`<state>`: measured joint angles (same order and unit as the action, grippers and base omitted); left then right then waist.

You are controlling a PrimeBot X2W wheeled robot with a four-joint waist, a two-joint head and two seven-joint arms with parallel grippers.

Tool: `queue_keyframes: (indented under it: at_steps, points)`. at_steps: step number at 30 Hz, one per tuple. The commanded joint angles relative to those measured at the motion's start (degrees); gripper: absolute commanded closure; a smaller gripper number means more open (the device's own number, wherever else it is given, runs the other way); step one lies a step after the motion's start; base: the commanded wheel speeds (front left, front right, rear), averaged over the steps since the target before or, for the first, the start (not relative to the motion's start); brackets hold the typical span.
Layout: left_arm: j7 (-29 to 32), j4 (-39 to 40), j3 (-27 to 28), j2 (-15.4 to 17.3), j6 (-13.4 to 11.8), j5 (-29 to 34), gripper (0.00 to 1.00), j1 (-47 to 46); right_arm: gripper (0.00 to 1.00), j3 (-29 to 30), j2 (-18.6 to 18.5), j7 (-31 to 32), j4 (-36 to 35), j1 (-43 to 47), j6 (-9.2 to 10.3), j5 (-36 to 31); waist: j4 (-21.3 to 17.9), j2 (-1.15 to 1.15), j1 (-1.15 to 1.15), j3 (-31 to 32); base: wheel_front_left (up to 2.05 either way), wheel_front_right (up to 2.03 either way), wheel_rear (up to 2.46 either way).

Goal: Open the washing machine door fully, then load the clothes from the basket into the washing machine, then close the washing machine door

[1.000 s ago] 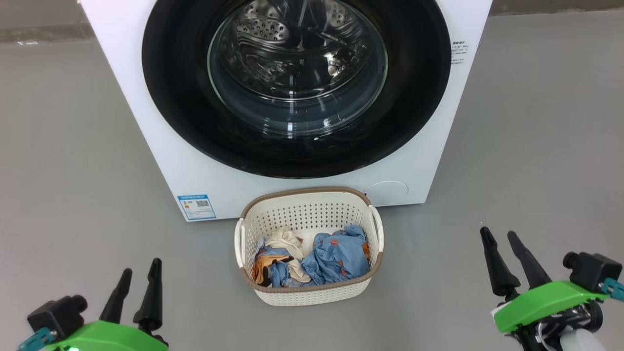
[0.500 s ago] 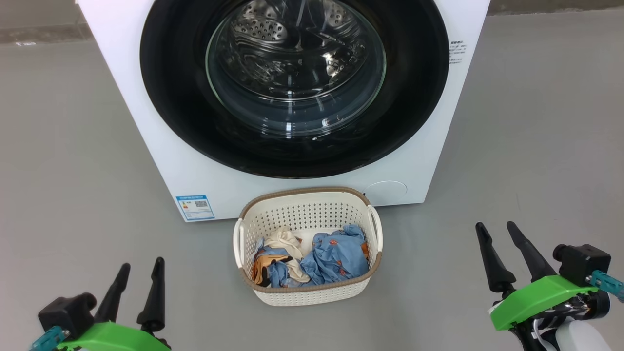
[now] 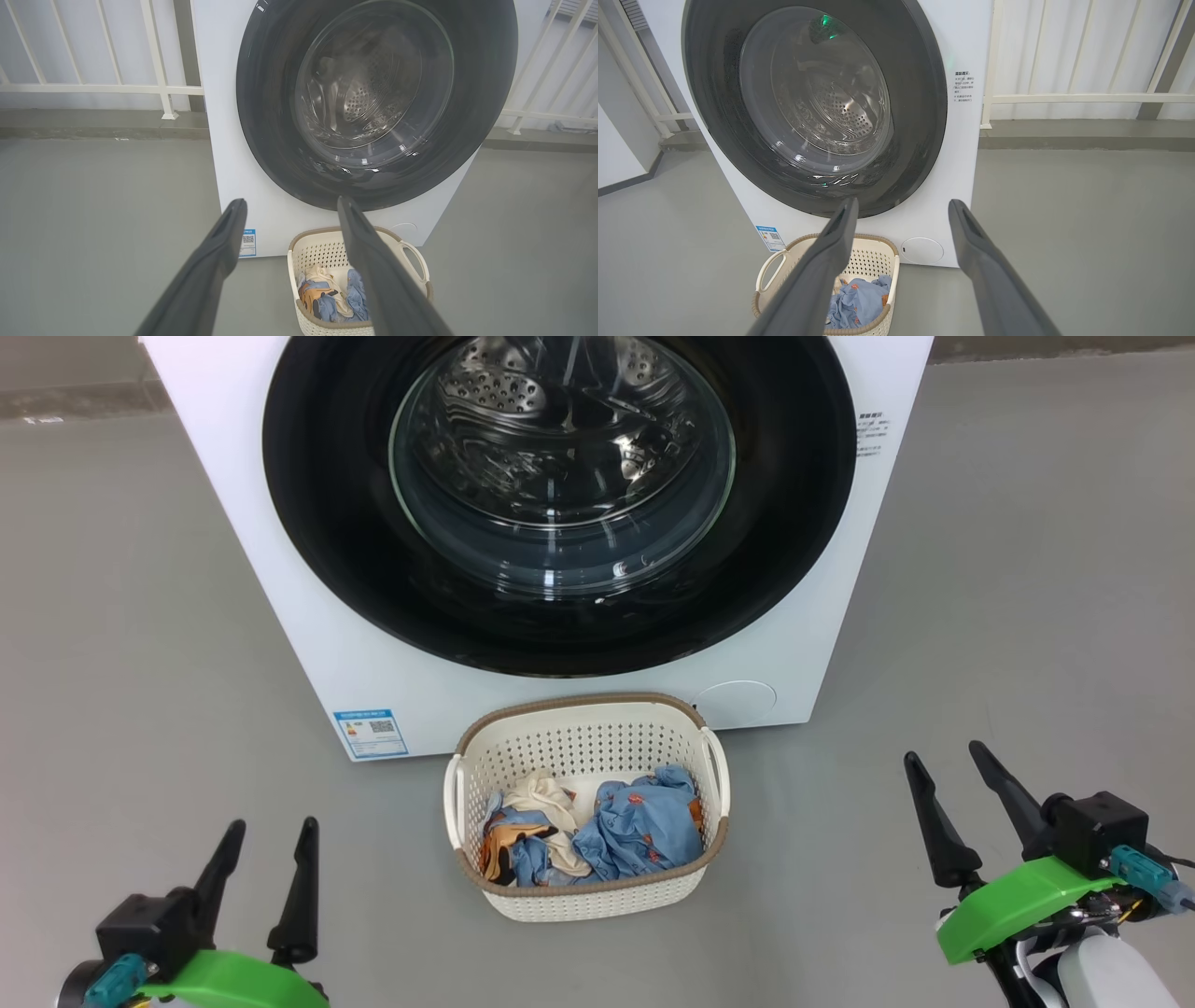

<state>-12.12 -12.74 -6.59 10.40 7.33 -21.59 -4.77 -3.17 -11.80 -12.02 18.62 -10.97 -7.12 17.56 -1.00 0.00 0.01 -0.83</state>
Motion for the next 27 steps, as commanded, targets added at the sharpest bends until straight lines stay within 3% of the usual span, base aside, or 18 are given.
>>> queue_keyframes:
  at_steps: [1, 13, 27]
  points:
    - [-0.87, 1.35, 2.06, 1.89, 0.14, 1.83, 0.0, -2.67, 0.0, -1.36, -1.04, -1.0, -1.3, -2.84, -0.33, -1.66, -0.01, 0.0, 0.0, -0.01, 0.0, 0.0, 0.0]
    - [-2.87, -1.35, 4.66, 0.75, 0.15, 8.87, 0.0, -3.03, 0.0, -0.61, -0.8, -2.97, 0.73, -3.81, -0.36, -7.88, 0.07, 0.0, 0.0, 0.08, 0.0, 0.0, 0.0]
    - [-2.87, -2.36, 7.24, -0.47, -0.09, 8.0, 0.0, -3.41, 0.0, -0.02, -0.38, -2.97, 0.98, -3.91, -0.36, -8.34, 0.02, 0.0, 0.0, 0.23, 0.0, 0.0, 0.0]
